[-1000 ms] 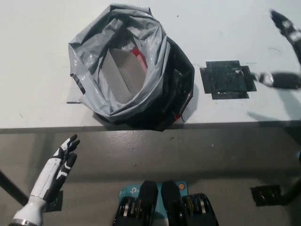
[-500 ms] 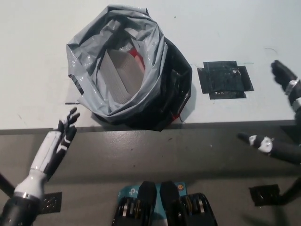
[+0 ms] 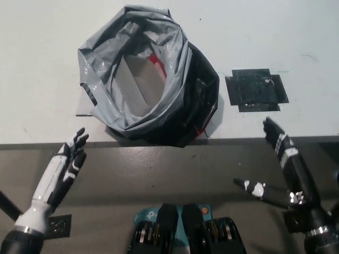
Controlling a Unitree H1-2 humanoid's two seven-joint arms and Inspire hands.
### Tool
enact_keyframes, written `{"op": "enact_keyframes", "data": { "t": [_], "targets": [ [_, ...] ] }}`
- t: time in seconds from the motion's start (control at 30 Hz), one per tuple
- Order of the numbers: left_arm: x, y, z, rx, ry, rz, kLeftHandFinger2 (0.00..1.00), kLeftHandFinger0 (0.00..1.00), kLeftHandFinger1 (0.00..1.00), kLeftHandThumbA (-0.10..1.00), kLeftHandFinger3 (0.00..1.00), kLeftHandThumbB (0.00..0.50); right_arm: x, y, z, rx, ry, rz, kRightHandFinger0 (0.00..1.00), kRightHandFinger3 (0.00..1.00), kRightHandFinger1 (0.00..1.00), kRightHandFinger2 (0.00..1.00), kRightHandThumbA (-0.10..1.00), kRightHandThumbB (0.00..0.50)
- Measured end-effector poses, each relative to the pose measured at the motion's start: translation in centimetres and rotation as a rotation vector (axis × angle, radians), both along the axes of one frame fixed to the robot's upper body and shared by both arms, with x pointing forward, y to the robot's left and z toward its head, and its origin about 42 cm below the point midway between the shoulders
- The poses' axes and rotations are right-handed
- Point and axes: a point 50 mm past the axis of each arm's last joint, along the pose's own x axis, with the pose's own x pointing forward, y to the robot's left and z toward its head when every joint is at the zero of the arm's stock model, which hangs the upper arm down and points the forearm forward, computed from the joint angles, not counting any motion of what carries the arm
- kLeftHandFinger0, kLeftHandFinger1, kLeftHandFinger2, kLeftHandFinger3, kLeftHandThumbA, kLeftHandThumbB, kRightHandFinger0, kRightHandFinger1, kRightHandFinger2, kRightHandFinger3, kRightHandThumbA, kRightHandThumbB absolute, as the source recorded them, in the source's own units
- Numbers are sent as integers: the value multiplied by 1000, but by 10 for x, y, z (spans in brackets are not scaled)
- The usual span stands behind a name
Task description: Use the right hand to pick up a small rectangular container and put it into a plastic bag and lift the bag
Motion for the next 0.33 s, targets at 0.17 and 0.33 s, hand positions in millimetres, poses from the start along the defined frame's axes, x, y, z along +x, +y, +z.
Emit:
{"op": "enact_keyframes", "data": {
  "t": [0.17, 0.33],
  "targets": [
    [-27, 5, -25, -3, 81, 4, 1000, 1000, 1000, 848, 1000, 169, -22, -1, -29, 2, 46, -14, 1000, 1000, 1000, 1000, 1000, 213],
    [-41, 8, -35, -9, 116, 2, 1000, 1000, 1000, 816, 1000, 161, -30, 2, -40, -2, 64, -8, 1000, 1000, 1000, 1000, 1000, 229]
  ]
}}
